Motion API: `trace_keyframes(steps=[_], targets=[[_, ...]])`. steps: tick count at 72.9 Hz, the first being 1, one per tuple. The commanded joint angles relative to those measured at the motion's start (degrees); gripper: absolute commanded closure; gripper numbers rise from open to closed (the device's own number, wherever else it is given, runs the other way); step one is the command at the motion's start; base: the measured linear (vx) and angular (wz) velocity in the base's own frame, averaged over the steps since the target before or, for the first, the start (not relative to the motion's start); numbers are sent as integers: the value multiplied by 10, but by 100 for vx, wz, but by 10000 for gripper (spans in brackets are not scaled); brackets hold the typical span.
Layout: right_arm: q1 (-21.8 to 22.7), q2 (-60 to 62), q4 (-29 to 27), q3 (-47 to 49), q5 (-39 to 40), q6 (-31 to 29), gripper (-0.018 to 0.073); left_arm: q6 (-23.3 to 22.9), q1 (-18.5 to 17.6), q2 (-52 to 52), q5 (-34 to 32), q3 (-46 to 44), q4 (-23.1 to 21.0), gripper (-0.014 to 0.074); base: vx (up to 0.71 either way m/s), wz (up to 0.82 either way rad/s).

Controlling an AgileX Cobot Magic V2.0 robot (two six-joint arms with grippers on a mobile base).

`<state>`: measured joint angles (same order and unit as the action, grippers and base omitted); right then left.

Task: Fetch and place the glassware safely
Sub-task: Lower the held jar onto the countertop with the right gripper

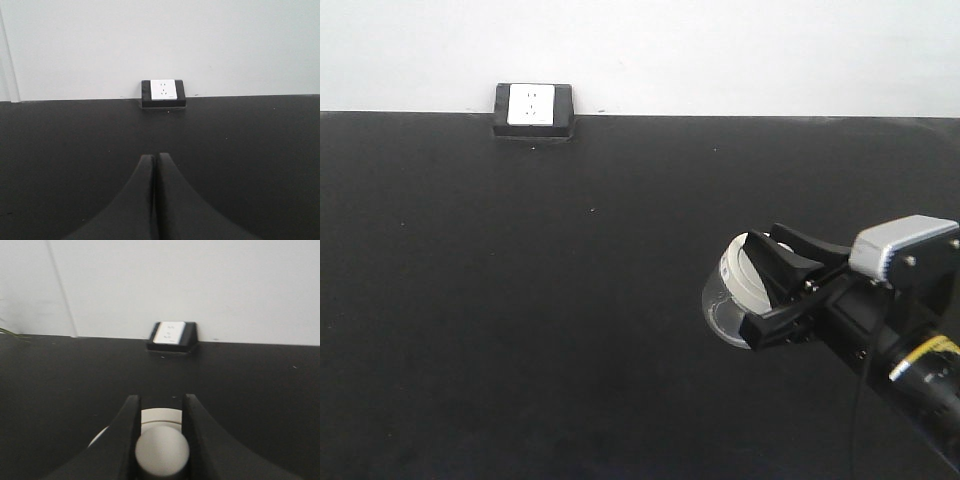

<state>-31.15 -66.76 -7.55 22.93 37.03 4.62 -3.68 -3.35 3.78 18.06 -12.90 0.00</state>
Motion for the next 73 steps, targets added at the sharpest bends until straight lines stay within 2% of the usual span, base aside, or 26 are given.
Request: trace_keyframes(steps=[1,14,32,53,73], targets=[[1,-22,-10,43,62,-18,550,-4,-4,9,-40,-15,-6,603,0,0],[1,-94,6,116,16,-20,550,-4,-4,9,-40,-15,-6,603,0,0],[1,-203,5,183,19,-50,550,-4,-4,9,-40,-15,-6,603,0,0],[1,-311,7,206,89,-61,550,-4,-4,9,-40,-15,-6,603,0,0],[1,-360,10,206,133,-72,550,-4,-4,9,-40,-15,-6,603,0,0]])
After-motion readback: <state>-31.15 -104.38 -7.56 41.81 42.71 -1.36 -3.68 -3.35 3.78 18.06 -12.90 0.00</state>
